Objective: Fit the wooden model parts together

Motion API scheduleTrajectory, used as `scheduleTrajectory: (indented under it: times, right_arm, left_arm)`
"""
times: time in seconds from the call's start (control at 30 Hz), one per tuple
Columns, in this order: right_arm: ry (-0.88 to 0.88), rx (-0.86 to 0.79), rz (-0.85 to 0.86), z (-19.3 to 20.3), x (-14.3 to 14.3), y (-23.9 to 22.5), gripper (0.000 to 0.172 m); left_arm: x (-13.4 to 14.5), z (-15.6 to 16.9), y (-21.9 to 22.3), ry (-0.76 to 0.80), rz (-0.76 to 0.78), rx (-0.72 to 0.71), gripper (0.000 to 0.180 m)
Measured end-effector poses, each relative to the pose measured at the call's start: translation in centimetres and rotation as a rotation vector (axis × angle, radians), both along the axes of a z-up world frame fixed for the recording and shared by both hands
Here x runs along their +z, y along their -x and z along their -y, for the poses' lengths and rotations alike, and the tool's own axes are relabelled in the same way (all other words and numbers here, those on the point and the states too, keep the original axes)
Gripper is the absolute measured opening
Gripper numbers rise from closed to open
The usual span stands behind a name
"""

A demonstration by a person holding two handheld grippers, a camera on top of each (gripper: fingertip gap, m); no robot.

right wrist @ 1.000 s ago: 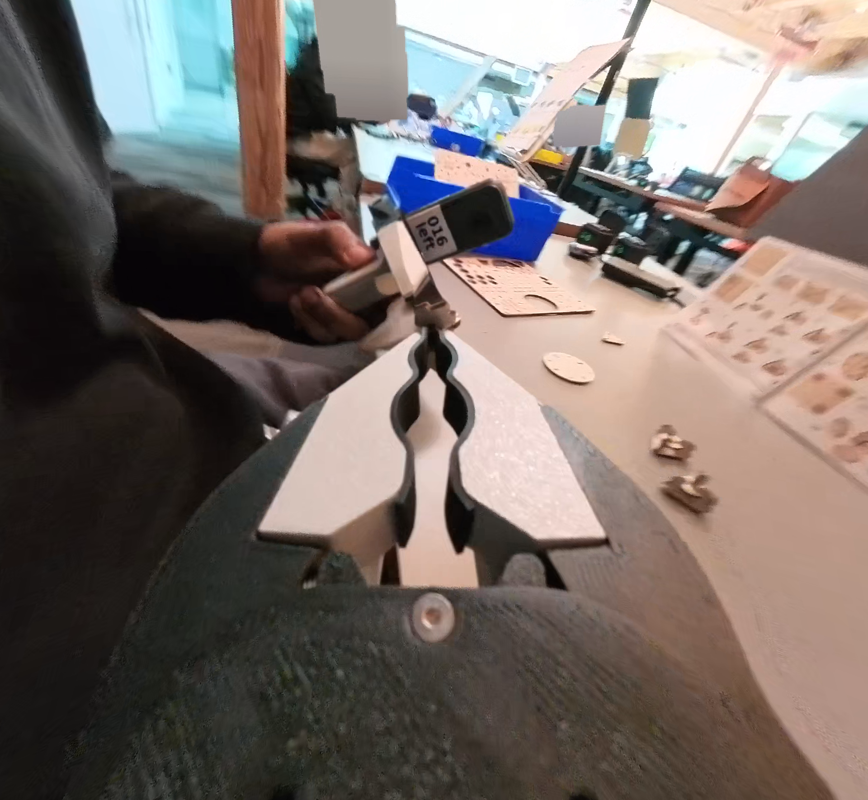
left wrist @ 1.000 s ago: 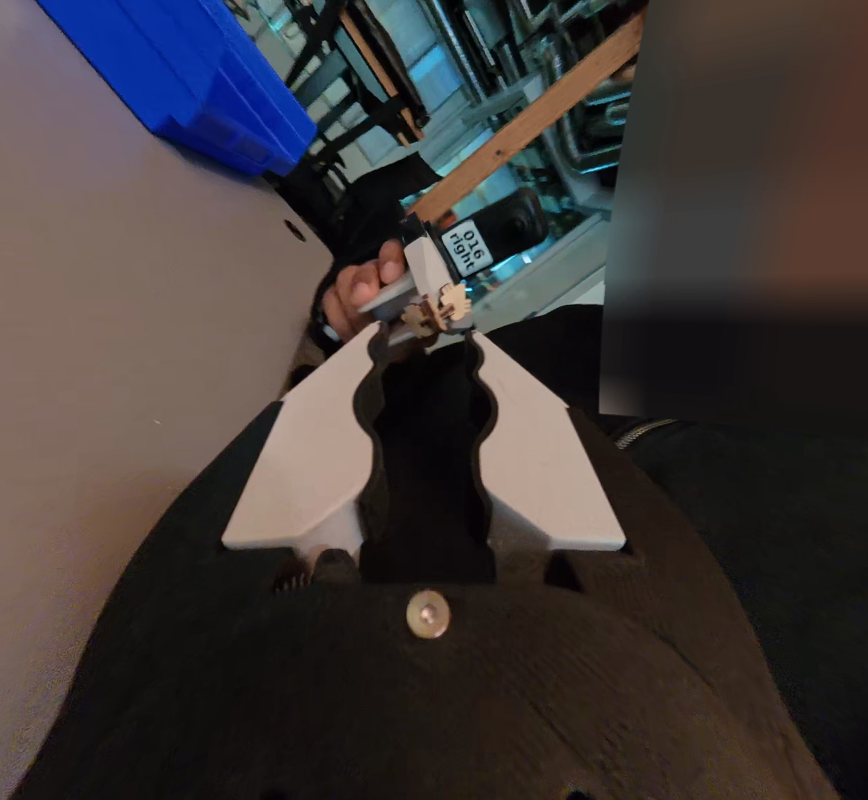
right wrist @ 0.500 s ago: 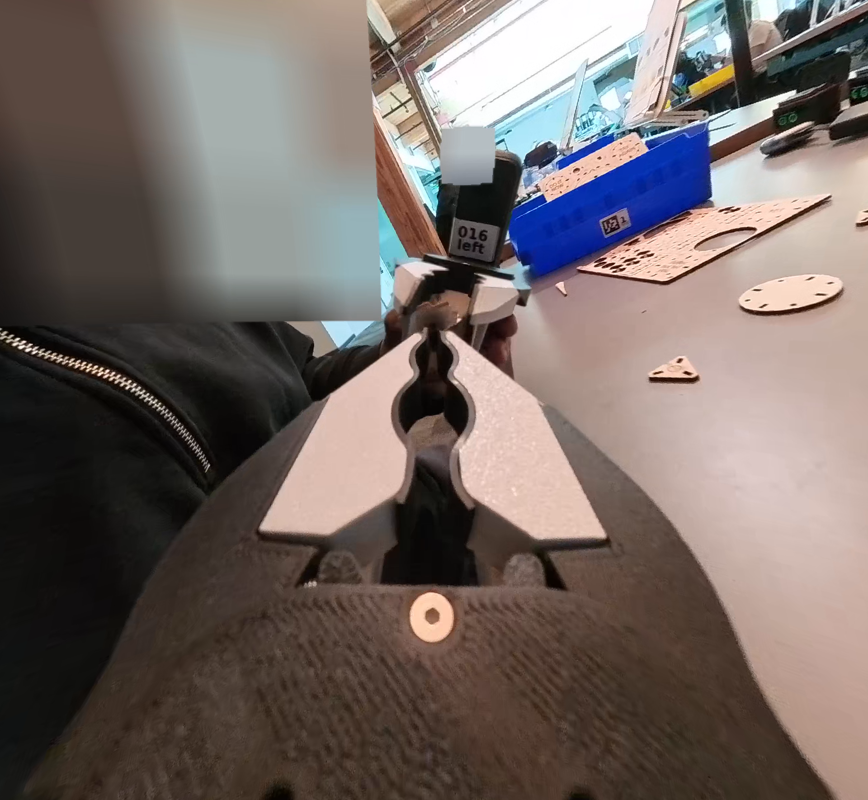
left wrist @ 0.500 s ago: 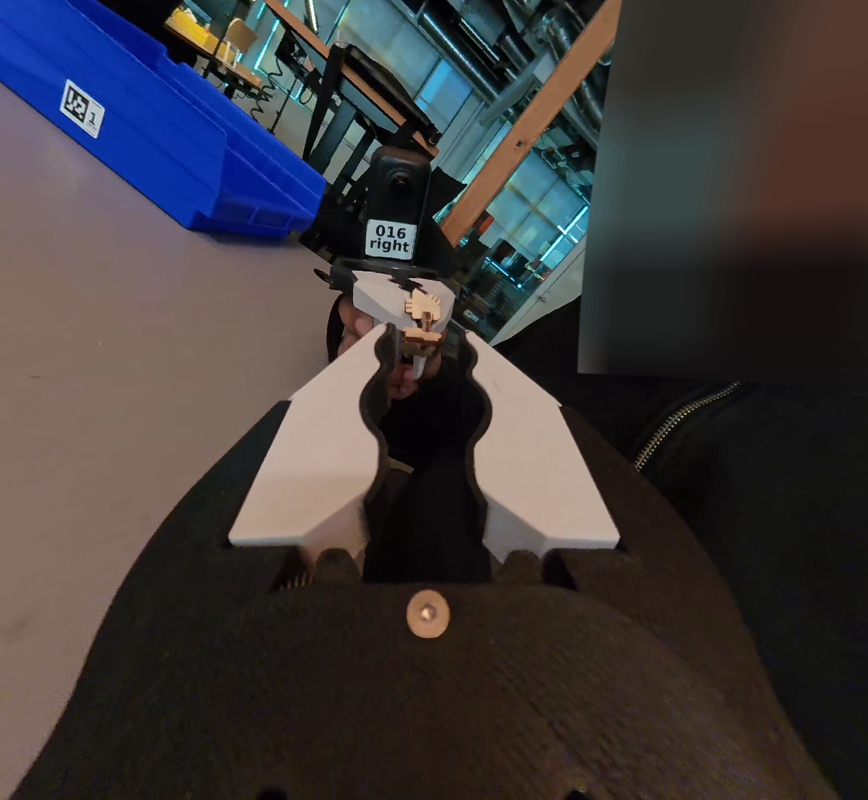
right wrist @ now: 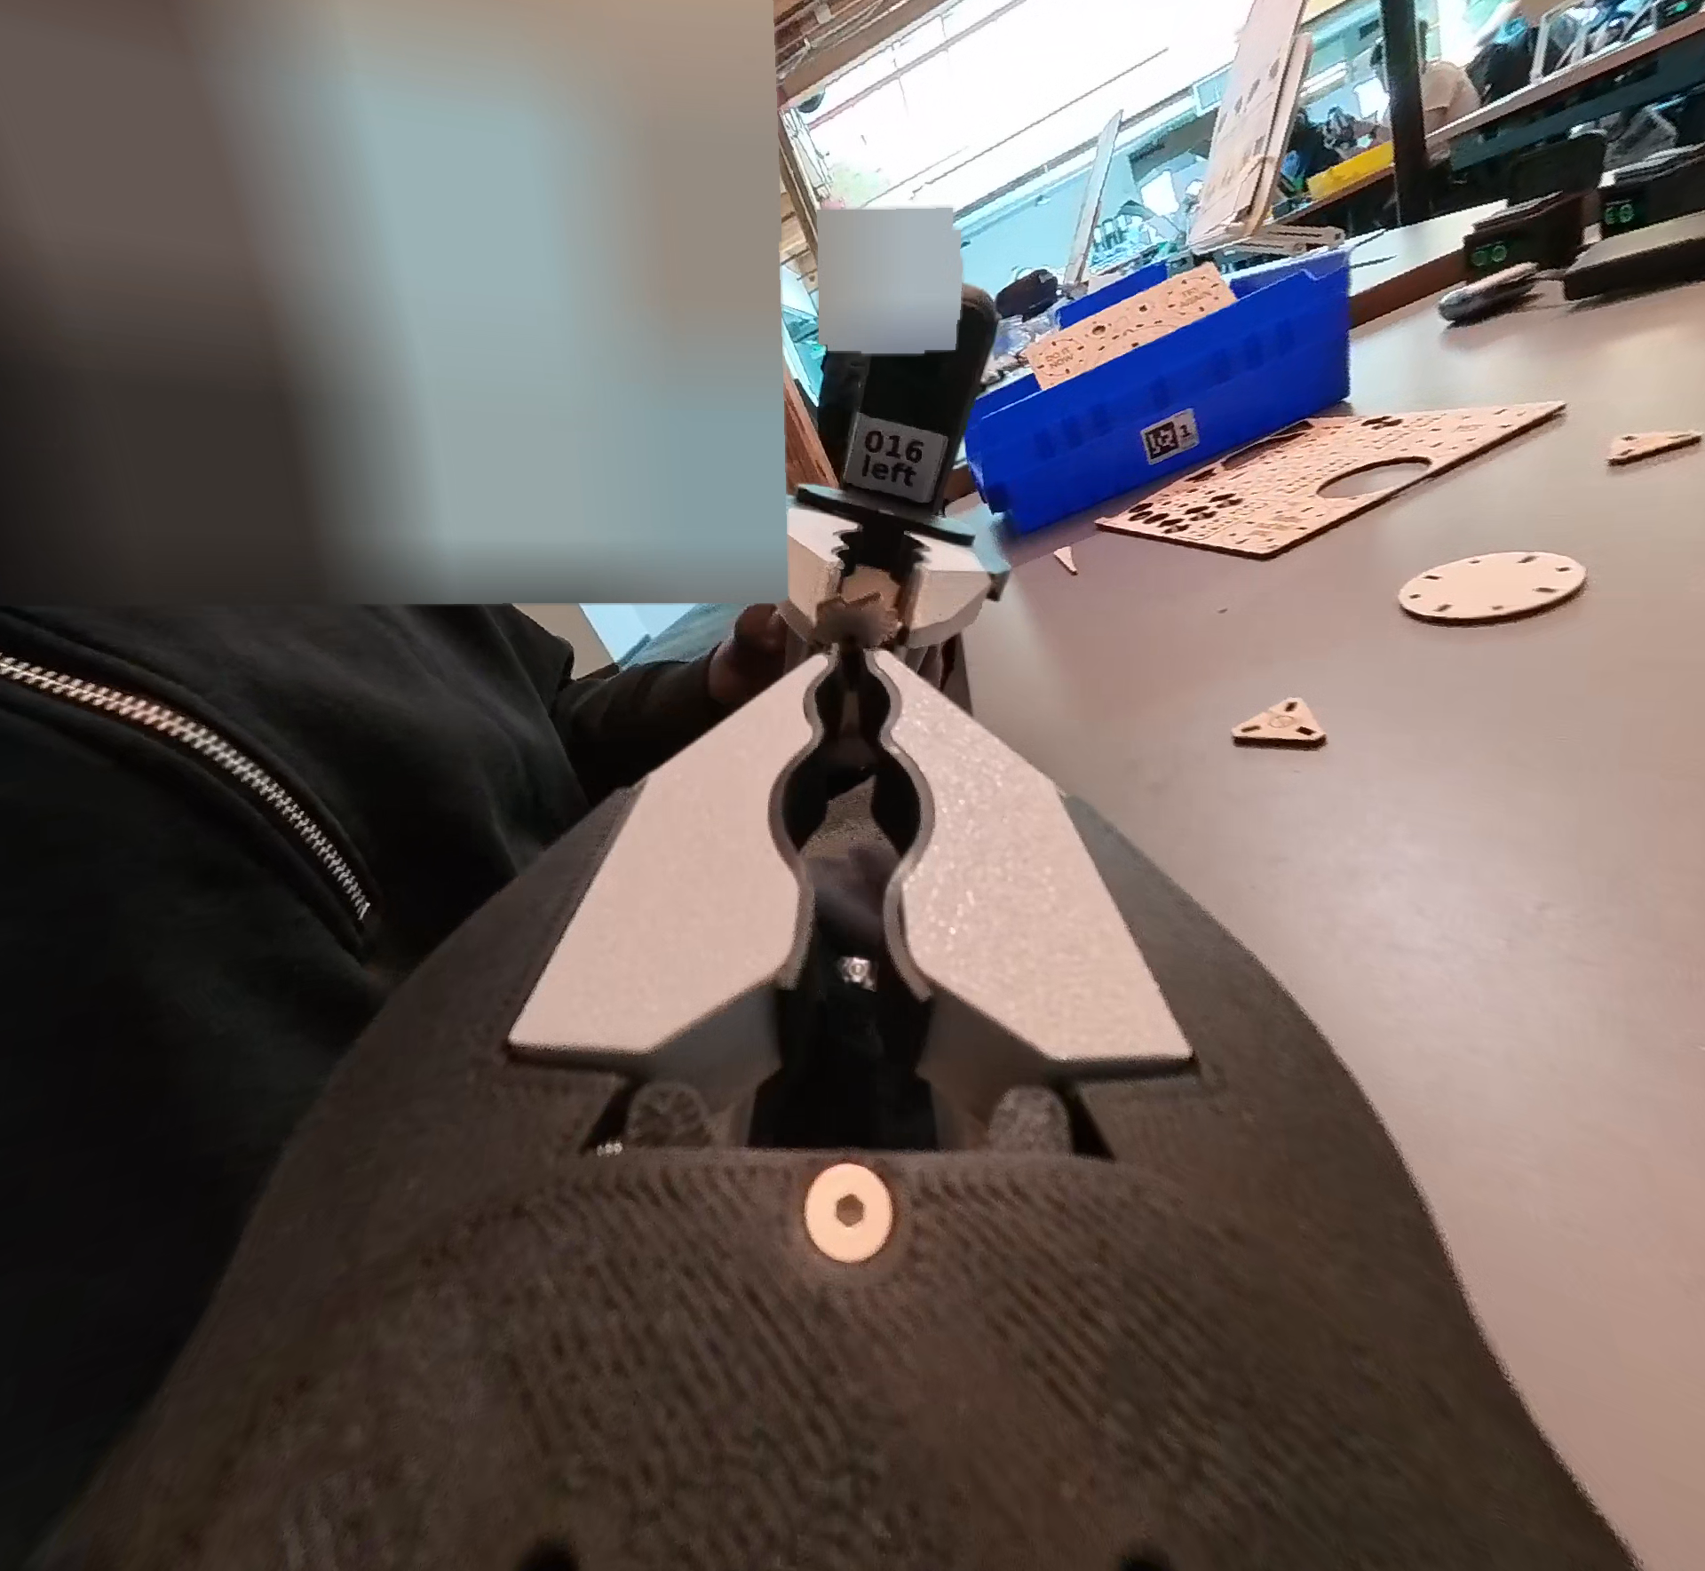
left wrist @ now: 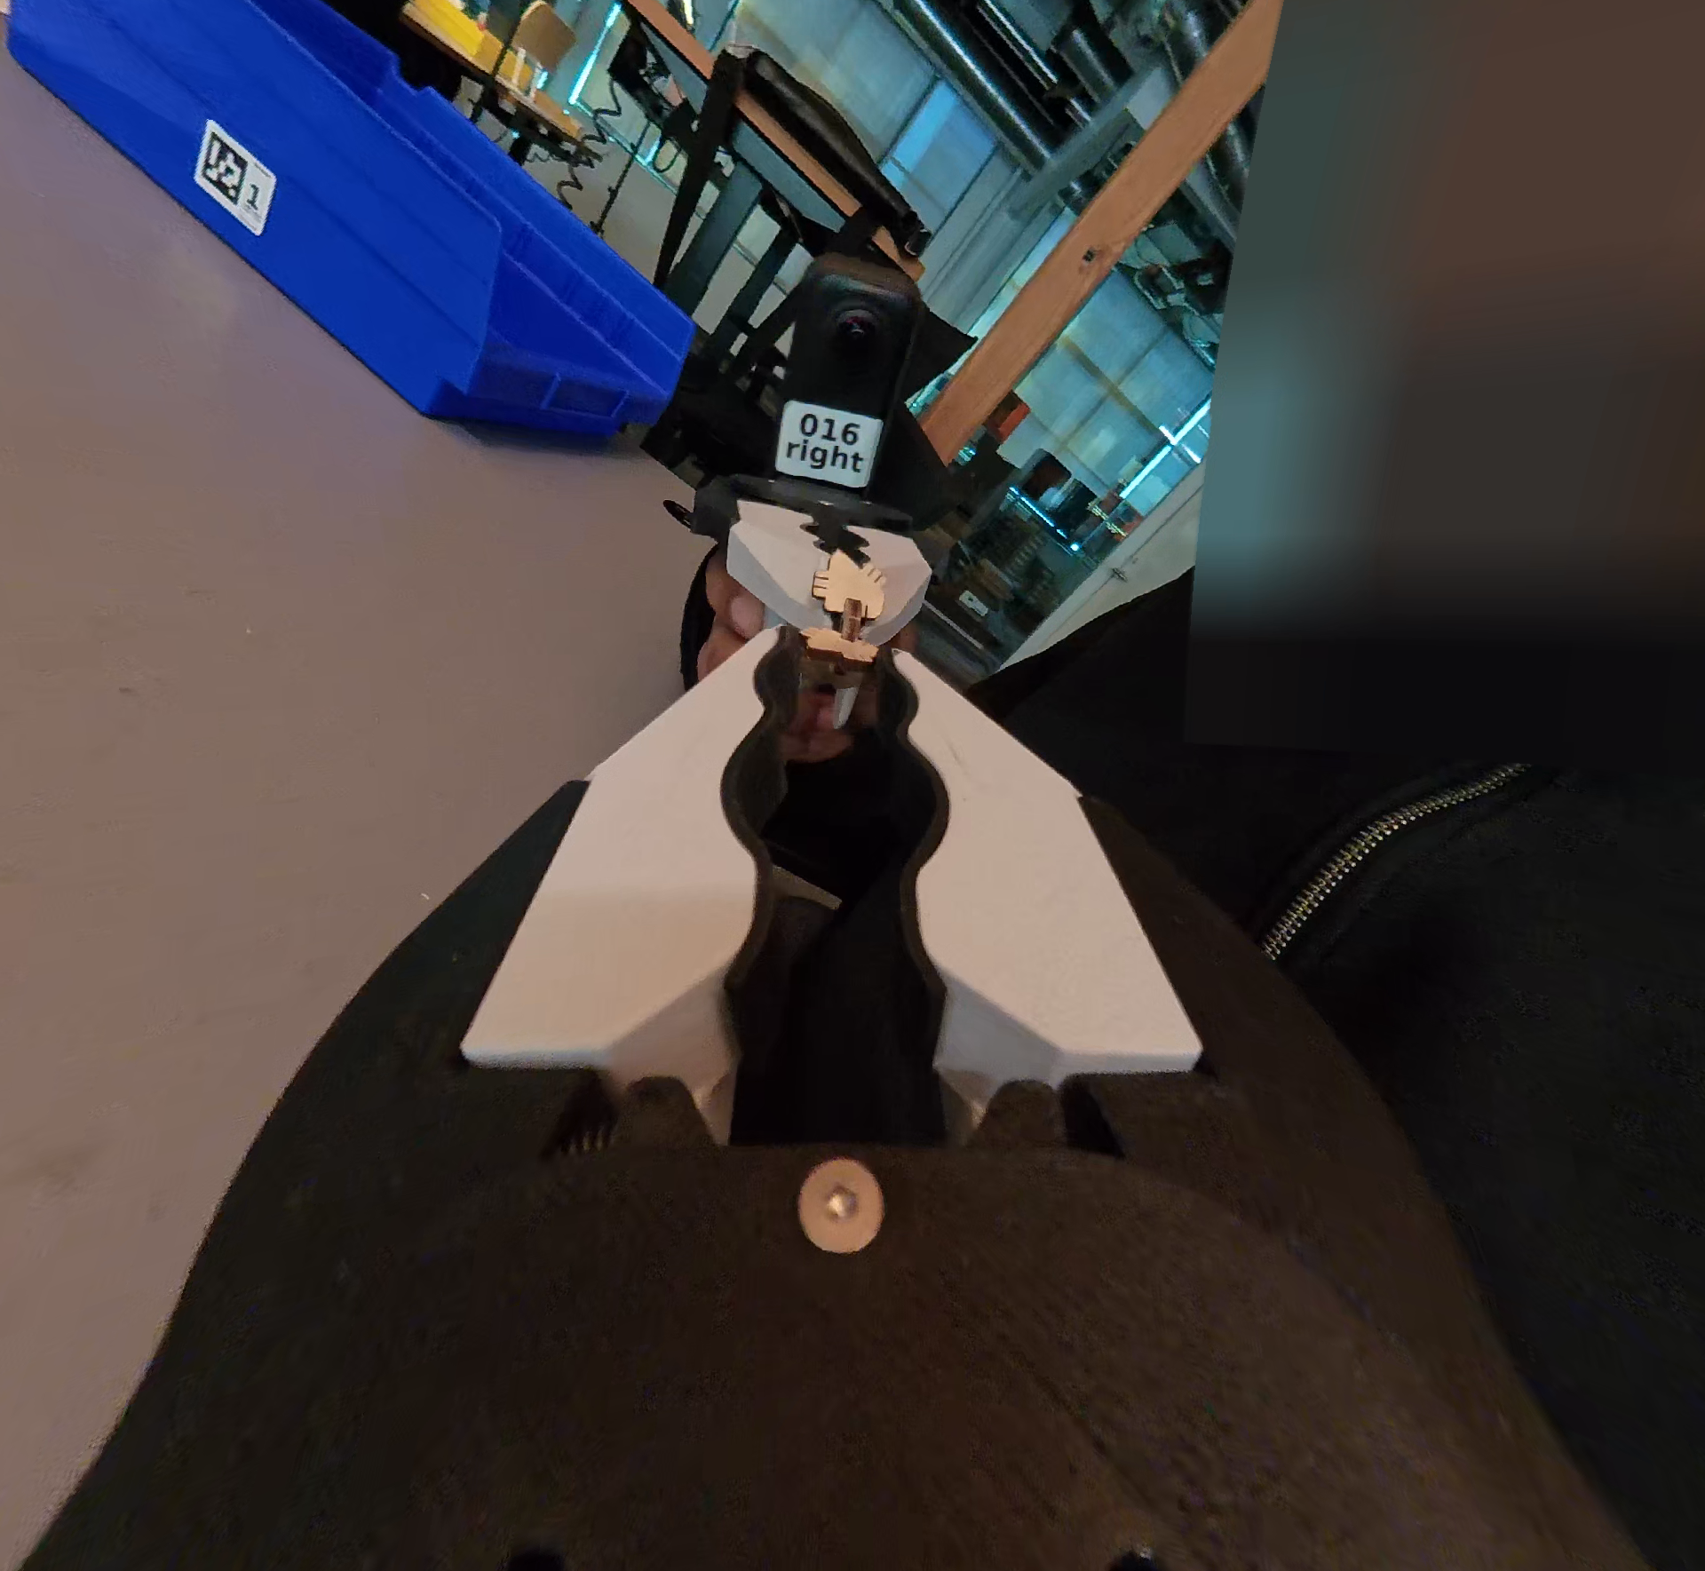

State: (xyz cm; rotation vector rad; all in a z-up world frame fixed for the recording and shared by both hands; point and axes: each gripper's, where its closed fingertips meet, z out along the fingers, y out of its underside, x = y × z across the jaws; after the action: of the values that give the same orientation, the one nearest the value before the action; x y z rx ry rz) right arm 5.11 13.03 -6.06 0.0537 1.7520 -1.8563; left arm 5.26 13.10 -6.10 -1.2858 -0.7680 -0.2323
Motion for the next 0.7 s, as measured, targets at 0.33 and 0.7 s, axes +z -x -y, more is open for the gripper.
scheduleTrajectory:
  times: [0.33, 0.7]
  right_arm:
    - [-0.052, -0.033, -0.025, 0.2, -0.7, 0.2, 0.000]
    - [-0.112, -0.065, -0.017, 0.6, -1.7, 0.7, 0.001]
  left_arm:
    - [-0.8, 0.1, 0.1, 0.095, 0.015, 0.056, 0.016]
    - [-1.4, 0.4, 0.7, 0.139, 0.017, 0.136, 0.015]
